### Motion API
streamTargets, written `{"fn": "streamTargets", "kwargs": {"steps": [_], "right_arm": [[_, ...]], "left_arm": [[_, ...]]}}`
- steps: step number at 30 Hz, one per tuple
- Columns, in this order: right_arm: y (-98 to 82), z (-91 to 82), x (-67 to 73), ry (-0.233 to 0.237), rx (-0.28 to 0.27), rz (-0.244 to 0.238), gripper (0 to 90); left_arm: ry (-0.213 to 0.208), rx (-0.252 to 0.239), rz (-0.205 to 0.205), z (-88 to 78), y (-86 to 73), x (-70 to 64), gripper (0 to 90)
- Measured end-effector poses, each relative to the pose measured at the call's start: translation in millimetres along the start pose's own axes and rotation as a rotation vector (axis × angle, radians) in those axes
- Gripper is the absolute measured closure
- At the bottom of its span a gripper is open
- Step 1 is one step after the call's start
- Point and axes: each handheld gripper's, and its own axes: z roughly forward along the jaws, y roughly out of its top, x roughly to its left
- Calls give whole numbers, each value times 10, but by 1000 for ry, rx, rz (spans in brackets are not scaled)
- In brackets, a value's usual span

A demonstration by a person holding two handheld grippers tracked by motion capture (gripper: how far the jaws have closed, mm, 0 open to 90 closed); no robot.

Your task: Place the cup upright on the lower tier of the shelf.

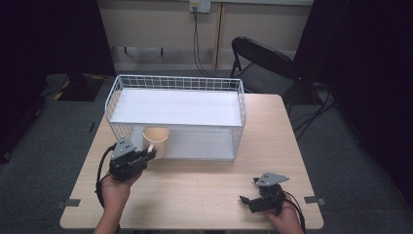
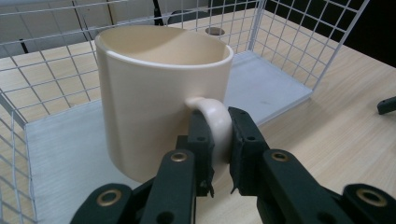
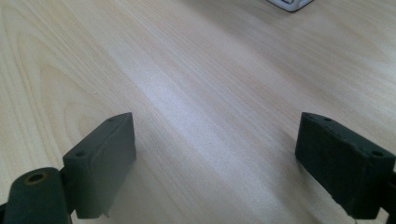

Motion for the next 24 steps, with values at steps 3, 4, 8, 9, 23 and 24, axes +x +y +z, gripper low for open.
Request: {"fn": "streamTargets", "kwargs": {"steps": [3,4,8,9,23,24], "right_arm": [[0,0,0,0,0,0,117],[0,0,0,0,0,0,117],[0,0,0,0,0,0,117],[0,0,0,0,0,0,117],[0,0,0,0,0,0,117],[0,0,0,0,0,-1,117]], "left_arm": [[3,-2,-4,38,9,-5,808],[6,0,0,48,12,-4,808],[11,-6,-5,95,13,4,808],[17,-6,-7,110,9,5,808],[40,-8,-43,311,-92,-7,808],[43,-4,-41,318,-97,-6,808]]}}
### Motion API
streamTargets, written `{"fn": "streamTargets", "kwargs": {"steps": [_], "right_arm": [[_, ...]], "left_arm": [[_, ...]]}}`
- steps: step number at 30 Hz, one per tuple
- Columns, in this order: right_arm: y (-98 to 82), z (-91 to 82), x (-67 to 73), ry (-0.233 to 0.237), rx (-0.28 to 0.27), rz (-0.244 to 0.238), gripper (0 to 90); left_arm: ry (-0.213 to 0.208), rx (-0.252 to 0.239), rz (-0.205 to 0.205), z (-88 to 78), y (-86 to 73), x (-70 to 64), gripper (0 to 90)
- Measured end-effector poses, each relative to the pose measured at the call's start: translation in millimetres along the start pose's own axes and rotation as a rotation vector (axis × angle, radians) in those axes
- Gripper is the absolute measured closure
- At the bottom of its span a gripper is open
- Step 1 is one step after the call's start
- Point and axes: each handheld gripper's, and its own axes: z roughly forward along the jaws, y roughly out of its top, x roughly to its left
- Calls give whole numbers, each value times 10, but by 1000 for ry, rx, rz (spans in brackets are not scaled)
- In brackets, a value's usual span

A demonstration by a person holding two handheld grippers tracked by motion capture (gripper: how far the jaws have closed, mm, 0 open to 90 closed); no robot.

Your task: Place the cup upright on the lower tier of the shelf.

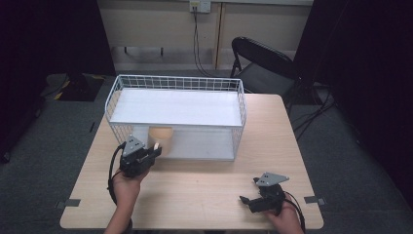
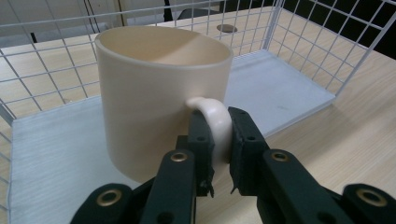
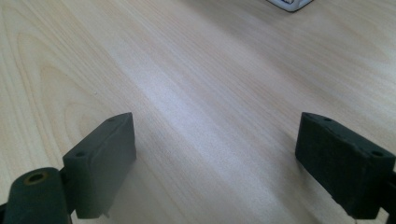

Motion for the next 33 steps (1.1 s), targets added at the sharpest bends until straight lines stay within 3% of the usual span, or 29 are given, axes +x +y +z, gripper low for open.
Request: {"fn": "streamTargets", "kwargs": {"steps": [12,27,33], "right_arm": [[0,0,0,0,0,0,117],[0,0,0,0,0,1,117],[0,0,0,0,0,1,117]], "left_arm": [[33,8,-22,141,-82,-4,808],[45,18,-23,226,-100,-35,807],[52,11,-43,268,-104,-31,805]]}}
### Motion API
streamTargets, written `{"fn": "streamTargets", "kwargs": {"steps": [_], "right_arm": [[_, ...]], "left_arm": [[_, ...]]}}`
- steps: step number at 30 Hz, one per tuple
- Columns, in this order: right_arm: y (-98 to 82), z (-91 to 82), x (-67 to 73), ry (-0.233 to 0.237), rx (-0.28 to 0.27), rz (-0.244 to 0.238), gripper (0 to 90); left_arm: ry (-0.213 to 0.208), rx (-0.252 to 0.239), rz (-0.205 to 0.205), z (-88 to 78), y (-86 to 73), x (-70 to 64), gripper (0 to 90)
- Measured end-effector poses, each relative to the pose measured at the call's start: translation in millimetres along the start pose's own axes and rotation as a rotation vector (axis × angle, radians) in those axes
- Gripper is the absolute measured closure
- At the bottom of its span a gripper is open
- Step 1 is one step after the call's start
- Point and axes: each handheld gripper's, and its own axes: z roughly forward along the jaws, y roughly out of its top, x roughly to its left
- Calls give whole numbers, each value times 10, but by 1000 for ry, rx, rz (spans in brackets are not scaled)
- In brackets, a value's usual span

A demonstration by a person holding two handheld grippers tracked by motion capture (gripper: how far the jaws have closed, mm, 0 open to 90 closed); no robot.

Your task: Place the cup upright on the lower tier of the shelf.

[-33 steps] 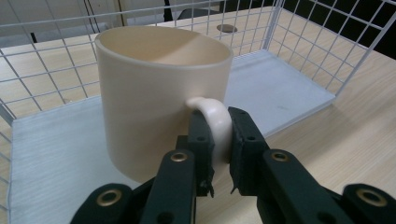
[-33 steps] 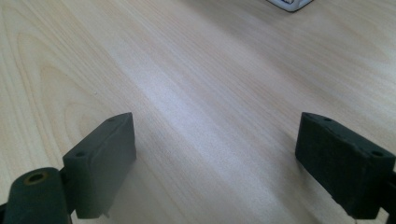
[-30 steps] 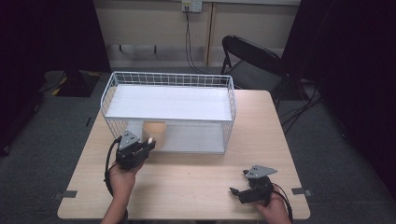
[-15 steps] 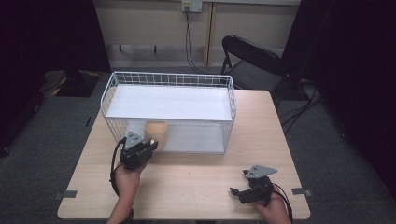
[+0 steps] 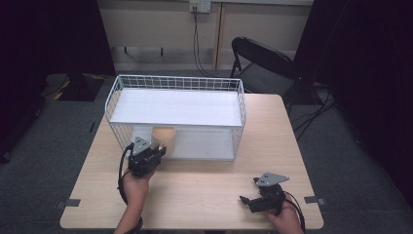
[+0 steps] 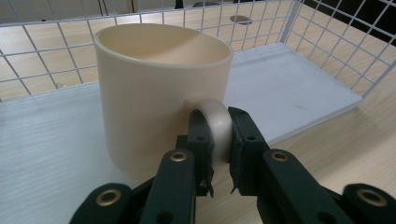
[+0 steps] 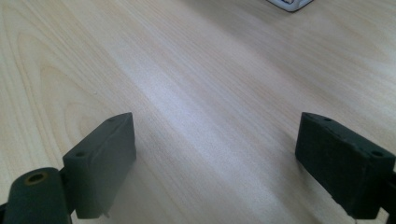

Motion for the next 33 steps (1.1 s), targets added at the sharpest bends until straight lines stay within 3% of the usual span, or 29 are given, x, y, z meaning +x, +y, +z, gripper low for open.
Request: {"fn": "streamTargets", "kwargs": {"steps": [18,21,33], "right_arm": [[0,0,0,0,0,0,116],[0,0,0,0,0,0,116],[0,0,0,0,0,0,117]], "left_arm": [[36,1,-25,16,-49,-1,797],[48,15,1,16,-51,0,794],[70,35,-1,22,-91,11,775]]}}
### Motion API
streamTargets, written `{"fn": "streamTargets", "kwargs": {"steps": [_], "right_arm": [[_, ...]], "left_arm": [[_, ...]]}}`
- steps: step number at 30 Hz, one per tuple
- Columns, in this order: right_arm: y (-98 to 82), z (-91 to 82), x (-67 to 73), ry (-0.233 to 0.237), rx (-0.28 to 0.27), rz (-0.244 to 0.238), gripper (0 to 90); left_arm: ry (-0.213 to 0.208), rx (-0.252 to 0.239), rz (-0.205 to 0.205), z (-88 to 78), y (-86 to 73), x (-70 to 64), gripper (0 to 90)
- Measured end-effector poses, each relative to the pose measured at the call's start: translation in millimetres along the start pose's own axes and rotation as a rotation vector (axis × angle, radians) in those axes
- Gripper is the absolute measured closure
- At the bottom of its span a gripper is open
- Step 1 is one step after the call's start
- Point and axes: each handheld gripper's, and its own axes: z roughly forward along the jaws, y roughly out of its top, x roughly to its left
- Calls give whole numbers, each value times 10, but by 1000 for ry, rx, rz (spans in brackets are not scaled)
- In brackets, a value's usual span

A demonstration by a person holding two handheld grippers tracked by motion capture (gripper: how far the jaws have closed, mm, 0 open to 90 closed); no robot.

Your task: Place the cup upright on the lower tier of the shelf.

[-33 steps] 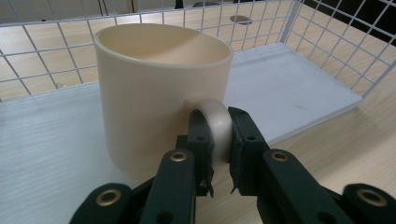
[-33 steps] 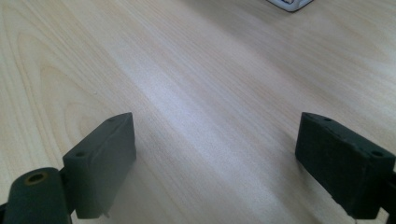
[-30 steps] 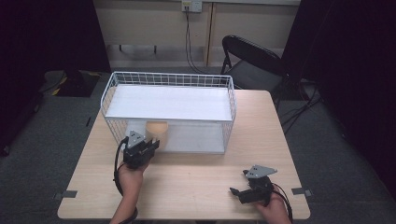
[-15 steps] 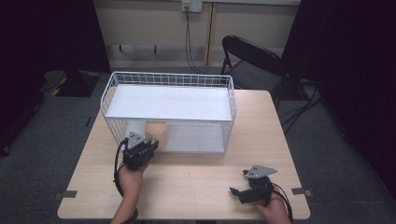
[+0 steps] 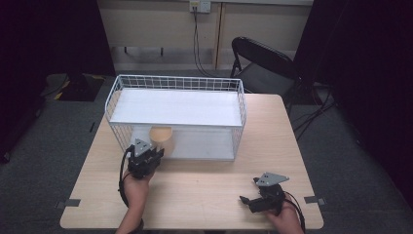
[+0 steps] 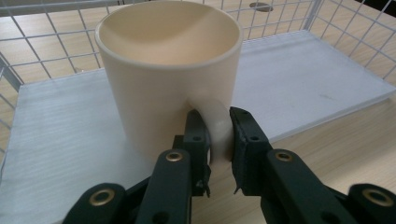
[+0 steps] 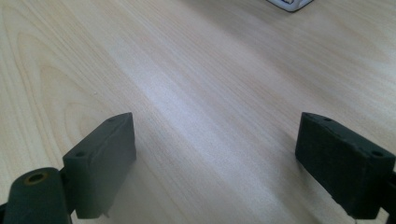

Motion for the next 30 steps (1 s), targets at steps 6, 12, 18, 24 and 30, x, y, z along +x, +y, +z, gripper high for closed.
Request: {"fn": "streamTargets", "kwargs": {"steps": [6,12,18,24,30], "right_arm": [[0,0,0,0,0,1,117],[0,0,0,0,0,0,117],[0,0,0,0,0,1,117],[0,0,0,0,0,0,117],[0,0,0,0,0,0,117]], "left_arm": [[5,-5,-3,-11,-11,10,760],[14,2,0,-42,-12,11,715],[25,7,-4,-86,-47,17,697],[32,11,24,-145,-54,-11,733],[27,21,13,-143,-41,-8,794]]}}
